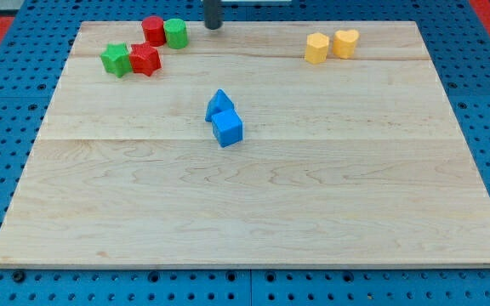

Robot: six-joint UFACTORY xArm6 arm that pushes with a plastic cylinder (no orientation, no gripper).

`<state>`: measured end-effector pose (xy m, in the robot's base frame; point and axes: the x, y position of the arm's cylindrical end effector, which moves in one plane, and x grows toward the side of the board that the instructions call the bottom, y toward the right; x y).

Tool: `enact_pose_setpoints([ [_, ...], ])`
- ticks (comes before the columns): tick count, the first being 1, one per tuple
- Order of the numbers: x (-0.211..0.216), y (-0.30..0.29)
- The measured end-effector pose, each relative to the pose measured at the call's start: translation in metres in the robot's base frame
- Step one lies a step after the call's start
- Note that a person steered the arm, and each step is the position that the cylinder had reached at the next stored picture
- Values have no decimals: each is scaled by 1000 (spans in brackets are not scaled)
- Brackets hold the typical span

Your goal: Separate the red and green circles

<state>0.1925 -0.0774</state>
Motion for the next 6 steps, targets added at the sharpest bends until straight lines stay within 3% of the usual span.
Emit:
enact_pose_setpoints([
  [2,12,-74],
  [3,54,-79],
  [5,24,-37],
  [6,89,-42],
])
